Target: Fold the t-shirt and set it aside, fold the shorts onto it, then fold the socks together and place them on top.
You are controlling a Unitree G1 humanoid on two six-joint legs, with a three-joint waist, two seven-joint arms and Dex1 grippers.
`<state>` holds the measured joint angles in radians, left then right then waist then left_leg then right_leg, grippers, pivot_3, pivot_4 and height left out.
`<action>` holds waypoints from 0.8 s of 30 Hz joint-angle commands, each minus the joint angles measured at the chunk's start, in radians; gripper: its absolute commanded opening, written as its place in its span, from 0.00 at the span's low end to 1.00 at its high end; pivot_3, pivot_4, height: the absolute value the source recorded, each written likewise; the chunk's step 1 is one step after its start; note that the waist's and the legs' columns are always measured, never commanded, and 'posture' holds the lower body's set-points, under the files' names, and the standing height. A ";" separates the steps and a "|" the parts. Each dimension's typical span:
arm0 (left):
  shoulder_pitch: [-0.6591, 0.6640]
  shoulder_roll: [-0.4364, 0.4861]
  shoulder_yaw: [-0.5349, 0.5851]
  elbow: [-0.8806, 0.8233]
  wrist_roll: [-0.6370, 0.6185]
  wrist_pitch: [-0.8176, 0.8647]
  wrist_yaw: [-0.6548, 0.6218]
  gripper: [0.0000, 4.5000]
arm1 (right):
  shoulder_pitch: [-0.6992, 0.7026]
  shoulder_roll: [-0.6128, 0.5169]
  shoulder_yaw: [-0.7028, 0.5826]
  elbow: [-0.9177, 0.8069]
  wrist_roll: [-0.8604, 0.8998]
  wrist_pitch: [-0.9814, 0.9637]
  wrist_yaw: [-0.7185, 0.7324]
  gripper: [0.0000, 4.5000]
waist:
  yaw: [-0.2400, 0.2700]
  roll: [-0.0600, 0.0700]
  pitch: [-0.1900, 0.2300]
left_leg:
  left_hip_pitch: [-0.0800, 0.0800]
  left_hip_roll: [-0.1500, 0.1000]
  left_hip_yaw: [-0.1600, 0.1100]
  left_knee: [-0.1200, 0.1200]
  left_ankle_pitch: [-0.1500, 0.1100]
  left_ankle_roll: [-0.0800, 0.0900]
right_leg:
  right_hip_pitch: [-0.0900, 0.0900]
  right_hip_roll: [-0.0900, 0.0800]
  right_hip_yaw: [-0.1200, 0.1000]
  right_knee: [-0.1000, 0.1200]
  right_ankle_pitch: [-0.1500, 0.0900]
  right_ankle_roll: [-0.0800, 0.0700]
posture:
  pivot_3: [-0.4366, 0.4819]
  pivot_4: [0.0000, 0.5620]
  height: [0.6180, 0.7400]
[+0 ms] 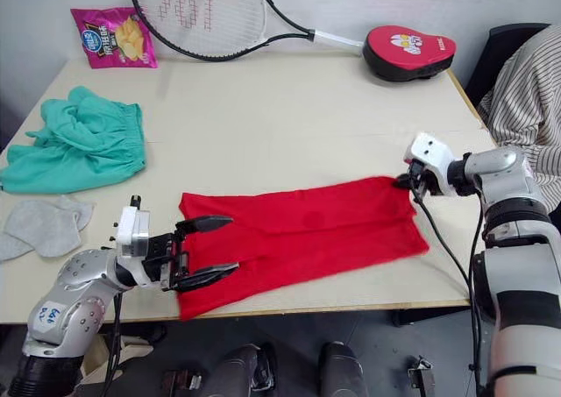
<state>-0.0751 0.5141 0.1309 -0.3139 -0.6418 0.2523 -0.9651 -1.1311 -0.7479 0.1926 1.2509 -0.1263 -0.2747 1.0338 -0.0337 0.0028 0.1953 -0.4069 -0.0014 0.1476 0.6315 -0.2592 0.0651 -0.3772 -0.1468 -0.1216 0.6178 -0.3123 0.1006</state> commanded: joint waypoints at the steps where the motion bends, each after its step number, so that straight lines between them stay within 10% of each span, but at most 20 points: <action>1: 0.005 -0.040 0.012 0.012 0.050 -0.055 0.074 1.00 | -0.040 0.018 -0.025 0.023 -0.037 -0.071 -0.182 0.01 | 0.000 0.000 0.000 | 0.000 0.000 0.000 0.000 0.000 0.000 | 0.000 0.000 0.000 0.000 0.000 0.000 | 0.48 0.27 1.00; 6: -0.006 -0.064 -0.007 0.037 0.113 -0.087 0.116 1.00 | -0.023 0.049 -0.089 0.049 0.018 -0.002 -0.096 0.06 | 0.004 0.000 0.000 | 0.000 0.000 0.000 0.000 0.001 0.001 | 0.001 0.001 0.000 0.001 0.000 0.000 | 0.48 0.27 1.00; 15: -0.058 -0.018 0.015 0.095 0.105 -0.081 0.075 1.00 | 0.061 -0.009 -0.244 -0.037 0.129 0.112 -0.050 0.69 | 0.004 0.000 0.000 | 0.000 0.000 0.000 0.000 0.003 0.005 | 0.001 0.001 -0.001 0.001 0.000 0.000 | 0.48 0.27 1.00; 19: -0.132 0.009 0.011 0.184 0.131 -0.089 0.055 1.00 | 0.217 -0.060 -0.337 -0.262 0.248 0.266 0.024 0.99 | 0.008 0.000 0.000 | -0.001 0.000 0.000 0.000 0.003 0.004 | 0.001 0.000 -0.002 0.001 0.000 0.000 | 0.48 0.27 1.00; 24: -0.267 0.030 -0.009 0.358 0.184 -0.130 0.009 1.00 | 0.524 -0.087 -0.468 -0.730 0.402 0.555 -0.009 0.99 | 0.006 0.001 0.000 | -0.002 -0.001 -0.002 -0.001 0.003 0.005 | 0.003 0.000 -0.005 0.001 0.000 0.000 | 0.48 0.27 1.00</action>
<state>-0.3185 0.5309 0.1244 0.0163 -0.4742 0.1516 -0.9355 -0.6395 -0.8125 -0.2198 0.6658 0.2135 0.2032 1.0438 -0.0276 0.0039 0.1953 -0.4093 -0.0052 0.1370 0.6279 -0.2531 0.0721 -0.3695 -0.1492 -0.1353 0.6182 -0.3116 0.1020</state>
